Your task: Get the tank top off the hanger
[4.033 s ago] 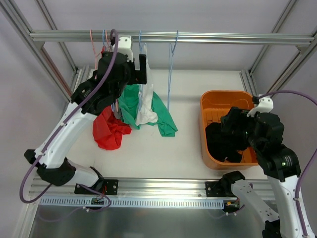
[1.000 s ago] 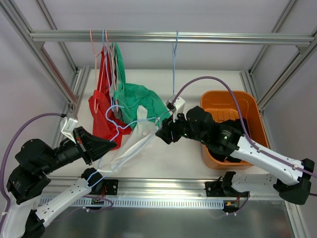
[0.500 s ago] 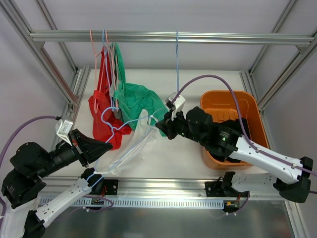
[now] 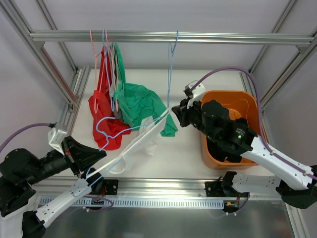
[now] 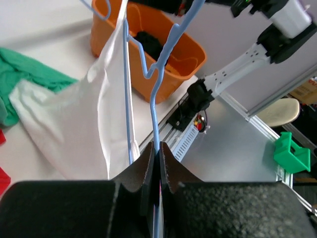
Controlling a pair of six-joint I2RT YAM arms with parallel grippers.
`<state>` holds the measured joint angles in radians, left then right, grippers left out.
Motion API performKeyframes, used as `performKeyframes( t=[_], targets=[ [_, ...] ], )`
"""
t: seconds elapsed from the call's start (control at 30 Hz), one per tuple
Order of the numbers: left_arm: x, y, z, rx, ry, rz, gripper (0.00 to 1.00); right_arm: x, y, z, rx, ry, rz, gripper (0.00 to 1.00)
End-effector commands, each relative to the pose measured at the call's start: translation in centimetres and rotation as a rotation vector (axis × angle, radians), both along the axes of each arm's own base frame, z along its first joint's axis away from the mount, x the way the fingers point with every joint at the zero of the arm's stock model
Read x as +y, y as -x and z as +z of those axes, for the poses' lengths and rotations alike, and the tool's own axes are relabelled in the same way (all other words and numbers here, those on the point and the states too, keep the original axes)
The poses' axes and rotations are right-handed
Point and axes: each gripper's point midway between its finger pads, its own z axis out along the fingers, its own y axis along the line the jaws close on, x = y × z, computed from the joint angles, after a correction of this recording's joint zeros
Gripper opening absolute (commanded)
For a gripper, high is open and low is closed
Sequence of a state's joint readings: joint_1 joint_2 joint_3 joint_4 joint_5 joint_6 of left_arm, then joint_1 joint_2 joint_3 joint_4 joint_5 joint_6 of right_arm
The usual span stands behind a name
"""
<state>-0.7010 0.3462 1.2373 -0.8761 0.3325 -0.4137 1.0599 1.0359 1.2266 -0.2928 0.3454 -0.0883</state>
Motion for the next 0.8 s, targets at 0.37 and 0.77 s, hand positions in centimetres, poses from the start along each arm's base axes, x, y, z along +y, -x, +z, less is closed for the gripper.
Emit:
performKeyframes(
  t=[0.37, 0.77],
  targets=[
    [-1.8, 0.0, 13.3, -0.403, 0.25, -0.095, 0.0, -1.4, 3.7, 2.9, 0.006, -0.118, 0.159, 0.0],
    [-5.5, -7.3, 21.5, -0.899, 0.723, 0.043, 0.0, -8.8, 10.8, 7.6, -0.025, -0.262, 0.279, 0.0]
  ],
)
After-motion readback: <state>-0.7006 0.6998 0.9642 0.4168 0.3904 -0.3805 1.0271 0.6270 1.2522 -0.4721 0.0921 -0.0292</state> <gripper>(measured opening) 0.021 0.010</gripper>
